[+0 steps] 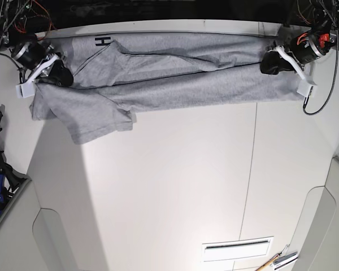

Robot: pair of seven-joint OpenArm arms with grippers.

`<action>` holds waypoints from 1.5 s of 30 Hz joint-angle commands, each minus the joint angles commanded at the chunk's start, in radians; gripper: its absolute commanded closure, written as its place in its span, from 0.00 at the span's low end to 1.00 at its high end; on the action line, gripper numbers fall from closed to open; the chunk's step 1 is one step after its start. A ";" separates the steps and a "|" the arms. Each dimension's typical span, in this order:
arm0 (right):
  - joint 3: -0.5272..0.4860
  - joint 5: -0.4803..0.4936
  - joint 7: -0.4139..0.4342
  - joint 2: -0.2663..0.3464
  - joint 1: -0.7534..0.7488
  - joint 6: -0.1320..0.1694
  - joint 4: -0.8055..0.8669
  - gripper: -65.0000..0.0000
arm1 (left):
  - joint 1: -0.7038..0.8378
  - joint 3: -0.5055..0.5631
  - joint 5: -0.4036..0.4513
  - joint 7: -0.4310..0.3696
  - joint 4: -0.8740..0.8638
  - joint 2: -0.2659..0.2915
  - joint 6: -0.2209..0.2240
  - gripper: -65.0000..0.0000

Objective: Fold the T-shirt properly
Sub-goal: 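Release the fold and raise both grippers, then move both grippers to the folded shirt's ends and grasp them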

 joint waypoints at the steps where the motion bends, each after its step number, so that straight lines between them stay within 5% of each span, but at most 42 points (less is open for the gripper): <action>1: 0.000 -0.006 -0.008 0.000 0.025 0.000 -0.004 1.00 | -0.007 0.000 0.000 0.003 0.000 0.000 0.000 0.86; 7: 0.016 0.126 -0.066 0.039 0.069 0.000 0.009 1.00 | -0.031 -0.001 -0.004 0.000 0.000 0.000 0.000 0.86; 12: 0.145 0.249 -0.086 0.038 0.069 0.000 0.064 1.00 | -0.031 -0.001 -0.005 0.006 0.000 0.000 0.000 0.86; 17: 0.229 0.209 -0.026 0.038 0.155 0.000 0.075 0.71 | -0.031 -0.001 -0.009 0.002 0.000 0.000 0.000 0.86; 22: 0.154 0.078 0.021 0.039 0.285 -0.001 0.048 0.43 | -0.031 -0.001 -0.009 0.003 0.000 0.000 0.000 0.86; 29: -0.072 -0.105 0.122 0.038 0.477 -0.024 -0.277 0.43 | -0.031 -0.001 -0.008 0.003 0.000 0.000 0.000 0.86; 38: -0.146 -0.053 0.072 0.010 0.484 0.006 -0.383 0.43 | -0.034 -0.001 -0.008 0.003 0.000 0.000 0.000 0.85; 42: -0.146 0.051 -0.013 0.010 0.484 0.012 -0.359 0.45 | -0.034 -0.001 -0.008 0.002 0.000 0.000 0.000 0.68; 45: -0.146 0.055 -0.016 0.011 0.484 0.011 -0.345 0.78 | -0.034 -0.001 -0.008 0.002 0.000 0.000 0.000 0.67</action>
